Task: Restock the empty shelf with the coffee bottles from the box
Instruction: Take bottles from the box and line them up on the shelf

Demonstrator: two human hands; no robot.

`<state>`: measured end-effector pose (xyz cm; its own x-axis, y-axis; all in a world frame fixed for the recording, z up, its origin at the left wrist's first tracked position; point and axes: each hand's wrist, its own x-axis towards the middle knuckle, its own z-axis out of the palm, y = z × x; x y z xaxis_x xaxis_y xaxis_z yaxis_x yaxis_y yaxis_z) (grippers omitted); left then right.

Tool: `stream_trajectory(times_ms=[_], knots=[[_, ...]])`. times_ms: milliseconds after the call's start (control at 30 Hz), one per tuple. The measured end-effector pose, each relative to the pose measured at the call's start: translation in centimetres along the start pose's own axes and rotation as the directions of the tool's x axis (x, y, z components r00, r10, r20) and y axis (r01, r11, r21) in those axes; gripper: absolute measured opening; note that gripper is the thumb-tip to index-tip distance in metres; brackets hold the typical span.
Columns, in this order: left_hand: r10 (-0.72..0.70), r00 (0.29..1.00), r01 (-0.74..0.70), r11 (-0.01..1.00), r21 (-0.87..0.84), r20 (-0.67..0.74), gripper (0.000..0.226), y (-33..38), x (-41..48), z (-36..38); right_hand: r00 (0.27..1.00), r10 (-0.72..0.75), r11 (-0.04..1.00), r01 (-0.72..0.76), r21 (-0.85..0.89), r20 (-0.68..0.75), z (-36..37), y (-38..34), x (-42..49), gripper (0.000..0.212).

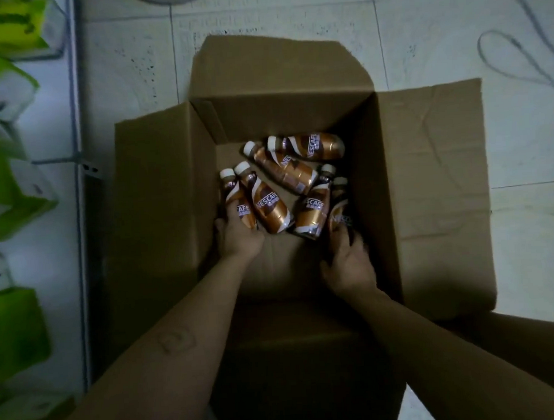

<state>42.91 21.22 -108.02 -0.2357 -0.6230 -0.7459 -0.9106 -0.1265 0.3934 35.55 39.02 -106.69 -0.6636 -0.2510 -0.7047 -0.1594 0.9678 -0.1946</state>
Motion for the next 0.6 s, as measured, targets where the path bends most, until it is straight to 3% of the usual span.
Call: stream_trajectory(times_ms=[167, 300, 500, 600], knots=[[-0.012, 0.991, 0.012, 1.0, 0.001, -0.132, 0.088, -0.4, 1.0, 1.9, 0.986, 0.107, 0.988, -0.12, -0.099, -0.129, 0.9, -1.6, 1.7, 0.084], [0.018, 0.987, -0.017, 1.0, 0.003, -0.157, 0.089, -1.1, 0.4, 2.3, 0.974, 0.158, 0.978, -0.177, -0.11, -0.163, 1.3, -2.5, 2.9, 0.088], [-0.155, 0.985, 0.154, 0.988, 0.018, 0.078, 0.109, -2.5, -1.6, 3.1, 0.97, 0.11, 0.962, -0.159, -0.223, -0.217, 1.5, -1.9, 2.5, 0.078], [-0.162, 0.951, 0.142, 0.985, 0.096, 0.264, 0.11, -4.5, -3.0, 3.6, 0.978, 0.181, 0.981, -0.186, -0.044, -0.106, 0.7, -1.5, 2.2, 0.082]])
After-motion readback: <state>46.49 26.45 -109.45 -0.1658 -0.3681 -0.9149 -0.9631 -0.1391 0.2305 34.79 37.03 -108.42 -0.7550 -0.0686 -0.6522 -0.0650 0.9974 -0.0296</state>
